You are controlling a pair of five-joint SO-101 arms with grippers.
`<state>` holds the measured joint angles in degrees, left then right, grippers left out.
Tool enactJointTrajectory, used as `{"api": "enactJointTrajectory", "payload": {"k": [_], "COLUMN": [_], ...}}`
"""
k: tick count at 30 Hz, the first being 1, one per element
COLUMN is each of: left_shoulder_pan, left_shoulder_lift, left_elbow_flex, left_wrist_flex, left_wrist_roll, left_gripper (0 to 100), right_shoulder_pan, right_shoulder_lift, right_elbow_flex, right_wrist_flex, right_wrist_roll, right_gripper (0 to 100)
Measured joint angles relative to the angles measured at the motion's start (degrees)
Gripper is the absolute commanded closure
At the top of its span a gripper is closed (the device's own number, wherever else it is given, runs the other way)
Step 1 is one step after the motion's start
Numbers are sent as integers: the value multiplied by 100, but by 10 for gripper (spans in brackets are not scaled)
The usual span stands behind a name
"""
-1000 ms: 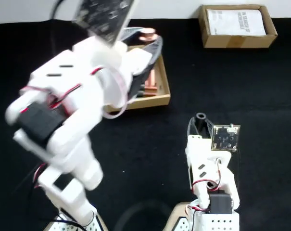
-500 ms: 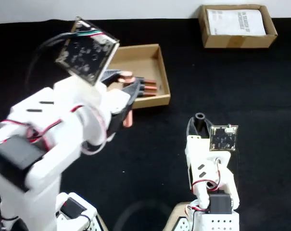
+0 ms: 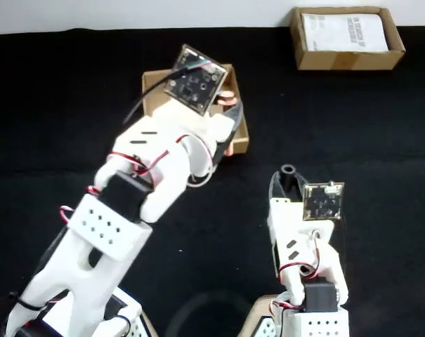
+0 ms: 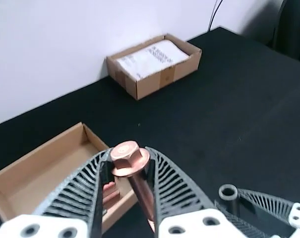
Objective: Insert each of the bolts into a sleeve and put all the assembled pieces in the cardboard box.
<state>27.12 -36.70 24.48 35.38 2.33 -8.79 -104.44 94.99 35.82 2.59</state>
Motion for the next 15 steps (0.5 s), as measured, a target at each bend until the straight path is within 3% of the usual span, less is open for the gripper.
{"api": "enactJointTrajectory", "payload": {"k": [7,15], "left_shoulder_pan": [475,747], "left_shoulder_lift": [18,237], "left_elbow_flex": [993,1081], "left_wrist_flex": [-1714,-2048], "left_wrist_roll": [0,0], "left_gripper": [992,992], "right_shoulder_pan": [-580,-958], "right_shoulder_lift": [0,0], "right_elbow_flex": [0,0], "right_wrist_flex": [-70,-70], "right_wrist_roll": [-44,-352], "right_gripper": [991,991]}}
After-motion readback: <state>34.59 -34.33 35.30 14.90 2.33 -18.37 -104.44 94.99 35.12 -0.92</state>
